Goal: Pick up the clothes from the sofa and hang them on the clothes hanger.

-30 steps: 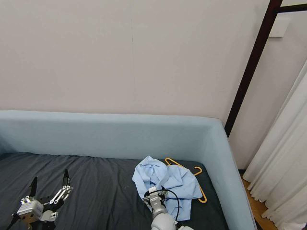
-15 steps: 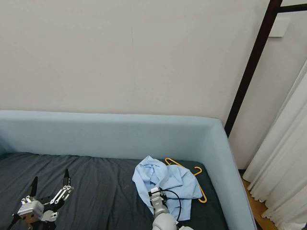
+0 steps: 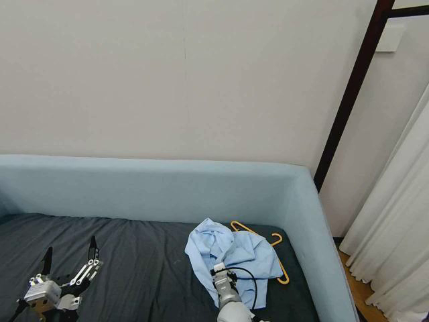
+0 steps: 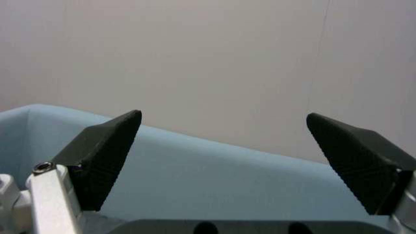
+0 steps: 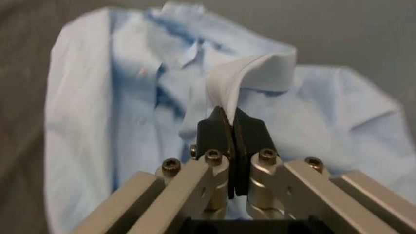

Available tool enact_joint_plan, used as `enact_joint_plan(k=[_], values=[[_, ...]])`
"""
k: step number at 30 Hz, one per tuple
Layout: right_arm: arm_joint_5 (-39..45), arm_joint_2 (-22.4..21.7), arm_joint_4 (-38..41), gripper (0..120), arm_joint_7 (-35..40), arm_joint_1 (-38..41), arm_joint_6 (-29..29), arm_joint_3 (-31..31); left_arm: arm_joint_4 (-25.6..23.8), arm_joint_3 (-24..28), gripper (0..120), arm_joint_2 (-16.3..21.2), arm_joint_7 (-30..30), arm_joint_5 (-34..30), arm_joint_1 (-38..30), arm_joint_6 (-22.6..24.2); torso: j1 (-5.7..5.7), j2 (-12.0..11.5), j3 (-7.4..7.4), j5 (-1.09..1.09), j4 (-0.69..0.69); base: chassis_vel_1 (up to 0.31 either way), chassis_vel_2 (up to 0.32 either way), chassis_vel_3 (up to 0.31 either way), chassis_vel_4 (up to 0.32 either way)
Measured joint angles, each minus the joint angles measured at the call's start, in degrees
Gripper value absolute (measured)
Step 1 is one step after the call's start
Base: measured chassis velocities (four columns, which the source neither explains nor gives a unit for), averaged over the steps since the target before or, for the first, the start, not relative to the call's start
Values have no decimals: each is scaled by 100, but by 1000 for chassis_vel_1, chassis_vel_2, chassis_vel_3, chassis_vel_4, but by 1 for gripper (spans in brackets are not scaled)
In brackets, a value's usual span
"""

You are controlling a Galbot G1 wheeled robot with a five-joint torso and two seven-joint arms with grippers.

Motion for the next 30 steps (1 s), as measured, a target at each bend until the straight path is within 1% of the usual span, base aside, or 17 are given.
enact_joint_plan(k=[1,2,6,7,9,10,11,14,15,17,20,26,30], values=[[-65,-143,151,0,-70,48,108,68,14,13,100,10,-2,0,-14,0,0,0,0,0,0,0,0,0,0],[-65,-143,151,0,-70,48,108,68,14,13,100,10,-2,0,-14,0,0,0,0,0,0,0,0,0,0],[-76,-736,836,0,-752,215,598,449,92,73,100,28,4,-3,-54,-16,0,0,0,1,0,0,0,0,0],[-76,-736,836,0,-752,215,598,449,92,73,100,28,4,-3,-54,-16,0,0,0,1,0,0,0,0,0],[-34,-1128,1199,0,-1571,275,1030,769,135,105,100,35,6,-2,-71,-33,0,0,0,1,0,0,0,0,0],[-70,-1327,1304,0,-2164,313,1379,967,151,127,100,35,9,2,-83,-41,0,0,0,0,-1,0,0,0,0],[-70,-1327,1304,0,-2164,313,1379,967,151,127,100,35,9,2,-83,-41,0,0,0,0,-1,0,0,0,0],[-131,-1719,1386,0,-3563,474,2254,1430,185,215,100,20,11,55,-113,-45,0,0,0,1,-1,0,0,0,0],[-131,-1719,1386,0,-3563,474,2254,1430,185,215,100,20,11,55,-113,-45,0,0,0,1,-1,0,0,0,0],[-27,-1843,1401,0,-4161,603,2639,1685,228,298,100,2,11,119,-131,-55,0,0,0,0,-1,0,0,0,0],[378,-1922,1513,0,-4555,722,2827,1857,261,396,100,-26,12,191,-151,-72,0,0,0,0,0,0,0,0,0],[752,-1944,1592,0,-4843,762,2957,1889,269,498,100,-30,13,255,-158,-86,0,0,0,0,0,0,0,0,0],[950,-1856,1600,0,-5016,805,3084,1845,497,679,100,69,38,244,-230,-152,0,0,0,0,1,0,0,0,0]])
